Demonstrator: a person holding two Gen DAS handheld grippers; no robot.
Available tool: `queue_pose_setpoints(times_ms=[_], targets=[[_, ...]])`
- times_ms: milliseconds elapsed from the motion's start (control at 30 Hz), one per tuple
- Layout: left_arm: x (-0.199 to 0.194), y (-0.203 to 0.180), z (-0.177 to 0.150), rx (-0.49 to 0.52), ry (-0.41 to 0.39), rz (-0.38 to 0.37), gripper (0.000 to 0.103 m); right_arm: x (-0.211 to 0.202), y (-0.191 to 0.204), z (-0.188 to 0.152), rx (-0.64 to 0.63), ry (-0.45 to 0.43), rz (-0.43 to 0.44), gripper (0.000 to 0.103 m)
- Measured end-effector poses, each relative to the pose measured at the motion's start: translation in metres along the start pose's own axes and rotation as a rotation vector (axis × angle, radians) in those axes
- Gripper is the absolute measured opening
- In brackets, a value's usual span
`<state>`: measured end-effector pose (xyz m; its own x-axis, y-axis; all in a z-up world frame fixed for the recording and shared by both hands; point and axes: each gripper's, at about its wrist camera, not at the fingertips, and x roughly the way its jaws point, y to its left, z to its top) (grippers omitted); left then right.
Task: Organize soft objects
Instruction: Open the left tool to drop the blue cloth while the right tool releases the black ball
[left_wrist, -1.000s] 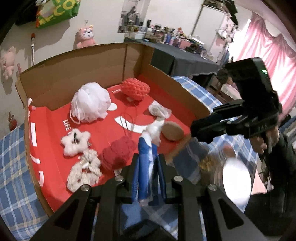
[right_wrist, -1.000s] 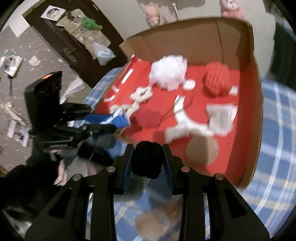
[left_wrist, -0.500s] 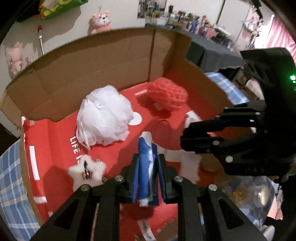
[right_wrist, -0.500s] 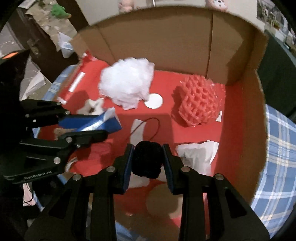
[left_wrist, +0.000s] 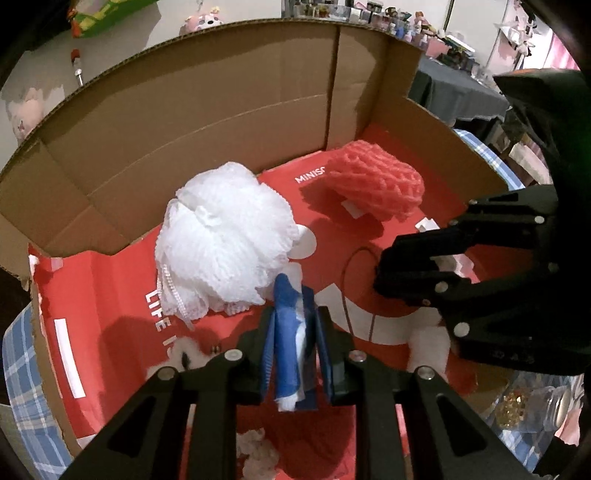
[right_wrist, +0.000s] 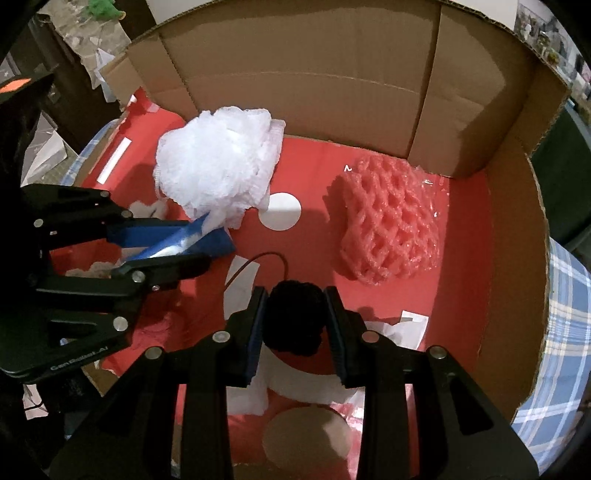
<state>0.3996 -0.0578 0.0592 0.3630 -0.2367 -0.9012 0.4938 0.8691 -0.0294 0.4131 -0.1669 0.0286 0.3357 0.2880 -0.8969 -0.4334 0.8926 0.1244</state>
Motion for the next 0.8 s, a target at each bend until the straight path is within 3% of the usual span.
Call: queue_pose_setpoints(times_ms=[167, 367, 400, 433, 467, 667, 800], targets=[[-0.001, 0.005, -0.002, -0.003, 0.006, 0.006, 0.029, 0.005, 0.002, 0.000, -0.016, 0.015, -0.015, 0.030], [-0.007, 0.011, -0.003, -0.027, -0.019, 0.003, 0.051, 0.000, 0.003, 0.000, -0.009, 0.001, -0.021, 0.032], [-0.010, 0.011, -0.003, -0.032, -0.026, 0.005, 0.055, -0.001, 0.003, -0.001, -0.007, -0.002, -0.023, 0.038], [-0.013, 0.011, -0.004, -0.036, -0.032, 0.006, 0.058, -0.003, 0.004, -0.001, -0.006, -0.009, -0.029, 0.053], [-0.016, 0.012, -0.004, -0.040, -0.037, 0.005, 0.058, -0.003, 0.006, 0.000, -0.006, -0.019, -0.036, 0.059], [-0.033, 0.018, -0.014, -0.066, -0.070, 0.025, 0.070, -0.014, 0.007, -0.003, 0.006, -0.042, -0.087, 0.060], [-0.048, 0.016, -0.023, -0.089, -0.096, 0.051, 0.083, -0.030, 0.008, -0.010, 0.038, -0.057, -0.121, 0.061]])
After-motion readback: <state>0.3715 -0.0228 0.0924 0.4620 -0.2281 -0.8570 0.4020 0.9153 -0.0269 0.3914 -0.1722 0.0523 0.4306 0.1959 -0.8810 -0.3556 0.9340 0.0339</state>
